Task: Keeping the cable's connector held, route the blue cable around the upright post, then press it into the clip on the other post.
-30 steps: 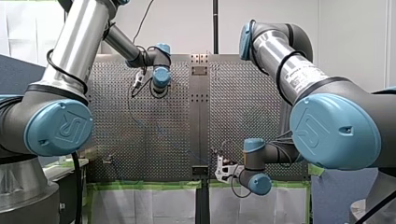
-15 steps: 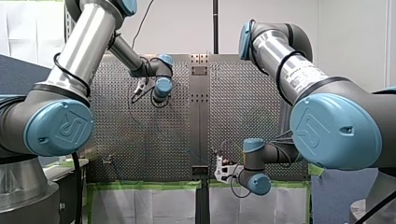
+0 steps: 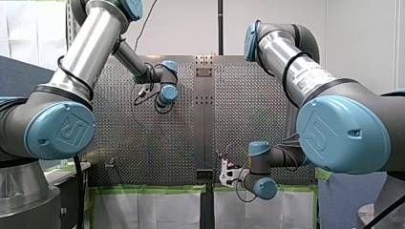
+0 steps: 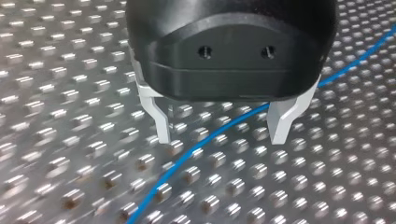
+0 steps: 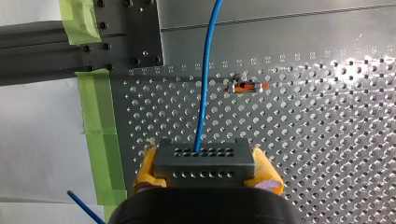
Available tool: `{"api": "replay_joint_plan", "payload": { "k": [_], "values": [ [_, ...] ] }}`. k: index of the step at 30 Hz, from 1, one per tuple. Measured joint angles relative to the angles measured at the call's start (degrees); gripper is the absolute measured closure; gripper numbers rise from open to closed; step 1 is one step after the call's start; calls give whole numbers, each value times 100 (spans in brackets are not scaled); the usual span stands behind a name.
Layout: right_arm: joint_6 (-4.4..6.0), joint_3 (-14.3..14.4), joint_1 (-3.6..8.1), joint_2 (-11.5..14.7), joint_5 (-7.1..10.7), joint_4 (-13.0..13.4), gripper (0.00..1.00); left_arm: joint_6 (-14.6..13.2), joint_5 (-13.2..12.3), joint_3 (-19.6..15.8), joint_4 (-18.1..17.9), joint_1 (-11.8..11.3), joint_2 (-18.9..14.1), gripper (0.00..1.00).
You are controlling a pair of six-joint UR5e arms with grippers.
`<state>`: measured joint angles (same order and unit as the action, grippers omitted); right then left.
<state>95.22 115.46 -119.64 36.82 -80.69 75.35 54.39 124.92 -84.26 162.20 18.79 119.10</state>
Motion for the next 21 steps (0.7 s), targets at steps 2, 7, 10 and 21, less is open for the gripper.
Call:
{"api": "replay_joint_plan", "payload": {
  "k": [2, 7, 10, 21],
  "values": [
    [-1, 0, -1, 0, 0, -1, 100, -91, 55, 0, 2, 12, 86, 0],
    [-1, -1, -2, -1, 0, -2, 100, -158, 152, 0, -11, -4, 153, 0],
    [-2, 0, -1, -1, 0, -2, 100, -163, 201, 0, -17, -12, 160, 0],
    [-2, 0, -17, -1, 0, -17, 100, -158, 363, -1, 95, 65, 440, 0]
  ]
}}
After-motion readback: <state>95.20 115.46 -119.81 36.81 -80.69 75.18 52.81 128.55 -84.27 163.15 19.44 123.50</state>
